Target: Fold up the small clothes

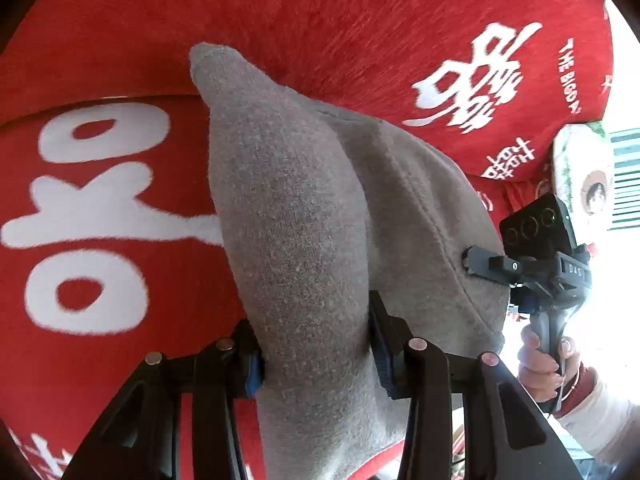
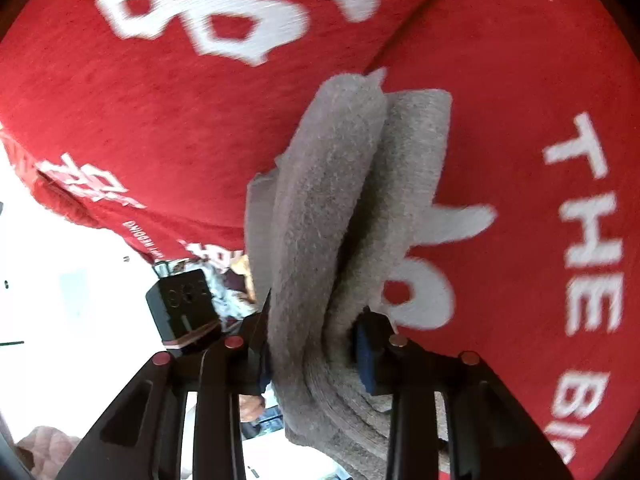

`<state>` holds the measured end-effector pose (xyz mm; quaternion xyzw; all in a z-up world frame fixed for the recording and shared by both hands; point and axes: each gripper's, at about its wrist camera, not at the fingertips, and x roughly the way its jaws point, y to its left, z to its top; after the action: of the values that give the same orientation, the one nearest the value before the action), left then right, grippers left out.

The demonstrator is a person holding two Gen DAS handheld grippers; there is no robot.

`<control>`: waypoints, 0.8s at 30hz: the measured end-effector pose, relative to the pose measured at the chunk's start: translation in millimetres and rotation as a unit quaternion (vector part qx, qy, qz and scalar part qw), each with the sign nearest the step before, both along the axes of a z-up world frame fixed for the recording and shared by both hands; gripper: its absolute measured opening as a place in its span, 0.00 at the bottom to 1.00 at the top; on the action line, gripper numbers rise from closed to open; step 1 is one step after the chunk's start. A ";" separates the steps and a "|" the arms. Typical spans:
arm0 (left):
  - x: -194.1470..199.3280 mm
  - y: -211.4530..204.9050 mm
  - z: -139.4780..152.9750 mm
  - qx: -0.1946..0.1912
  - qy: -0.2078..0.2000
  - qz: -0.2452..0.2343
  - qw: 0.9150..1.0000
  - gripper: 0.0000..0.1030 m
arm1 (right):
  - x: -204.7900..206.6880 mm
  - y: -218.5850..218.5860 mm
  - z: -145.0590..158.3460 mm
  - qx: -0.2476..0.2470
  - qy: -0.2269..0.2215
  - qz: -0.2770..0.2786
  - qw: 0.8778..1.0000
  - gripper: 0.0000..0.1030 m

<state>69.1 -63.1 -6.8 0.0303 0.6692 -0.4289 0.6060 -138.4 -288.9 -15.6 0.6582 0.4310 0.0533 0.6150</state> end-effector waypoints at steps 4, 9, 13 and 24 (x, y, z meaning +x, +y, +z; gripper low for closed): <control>-3.9 33.0 24.3 -0.004 -0.010 0.002 1.000 0.43 | 4.1 23.6 24.2 0.006 -0.013 0.005 1.000 0.34; -9.1 74.9 37.8 0.014 -0.025 0.000 1.000 0.43 | 11.9 64.6 37.1 0.018 -0.021 0.017 0.999 0.34; -8.0 112.8 32.1 0.039 -0.037 0.001 0.999 0.43 | 7.8 100.5 31.7 0.034 -0.016 0.023 0.999 0.34; -5.0 159.2 -12.1 0.098 -0.072 0.055 0.991 0.44 | 31.1 139.4 -13.7 -0.046 0.087 0.070 0.993 0.34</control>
<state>64.0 96.0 -18.9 0.0832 0.6636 -0.3240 0.6692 -107.4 -149.5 -29.3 0.5997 0.5295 0.0186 0.5997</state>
